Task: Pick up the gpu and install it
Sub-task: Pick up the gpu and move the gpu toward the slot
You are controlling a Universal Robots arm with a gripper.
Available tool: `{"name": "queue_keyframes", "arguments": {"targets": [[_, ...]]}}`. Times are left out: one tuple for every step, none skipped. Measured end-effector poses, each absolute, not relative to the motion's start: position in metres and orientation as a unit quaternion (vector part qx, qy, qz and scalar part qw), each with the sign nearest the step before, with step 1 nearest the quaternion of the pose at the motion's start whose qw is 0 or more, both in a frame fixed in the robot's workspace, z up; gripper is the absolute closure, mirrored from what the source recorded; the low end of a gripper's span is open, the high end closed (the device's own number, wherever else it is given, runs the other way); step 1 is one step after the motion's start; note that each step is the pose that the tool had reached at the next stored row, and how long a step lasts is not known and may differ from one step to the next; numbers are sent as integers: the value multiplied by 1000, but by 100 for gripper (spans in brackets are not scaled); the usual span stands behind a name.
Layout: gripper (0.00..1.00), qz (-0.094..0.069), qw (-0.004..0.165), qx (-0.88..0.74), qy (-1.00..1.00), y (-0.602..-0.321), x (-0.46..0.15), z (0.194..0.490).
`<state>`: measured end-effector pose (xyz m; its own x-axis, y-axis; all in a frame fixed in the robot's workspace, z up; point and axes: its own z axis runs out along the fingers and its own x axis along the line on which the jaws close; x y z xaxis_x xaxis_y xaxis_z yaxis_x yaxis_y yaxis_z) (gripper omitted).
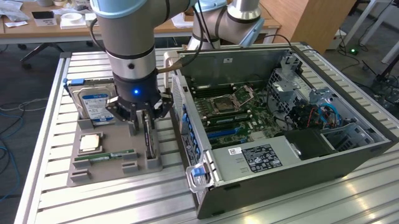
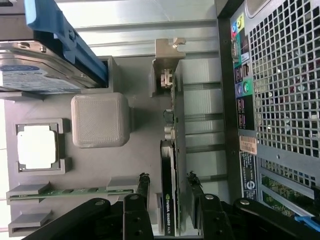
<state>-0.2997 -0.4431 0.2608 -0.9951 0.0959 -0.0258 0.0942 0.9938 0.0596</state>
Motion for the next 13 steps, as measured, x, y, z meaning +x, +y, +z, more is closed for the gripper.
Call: {"name": "queue_keyframes", "arguments": {"targets": [[57, 28, 14, 48, 998, -442, -299, 260], [57, 27, 14, 48, 998, -441, -298, 260], [57, 26, 14, 47, 998, -441, -297, 259], [57, 25, 14, 47, 998, -440, -296, 258], [57, 24, 14, 47, 998, -439, -296, 257], [57, 23, 14, 47, 999, -438, -296, 256], [57, 22, 15, 47, 999, -436, -296, 255], [57, 21, 15, 47, 999, -435, -296, 254], [57, 20, 15, 47, 999, -433, -296, 253], [57, 19, 15, 47, 999, -431, -296, 252], [57, 17, 15, 47, 999, -430, -296, 251], [57, 16, 15, 47, 999, -429, -296, 250], [57, 14, 15, 47, 999, -428, -296, 249]]}}
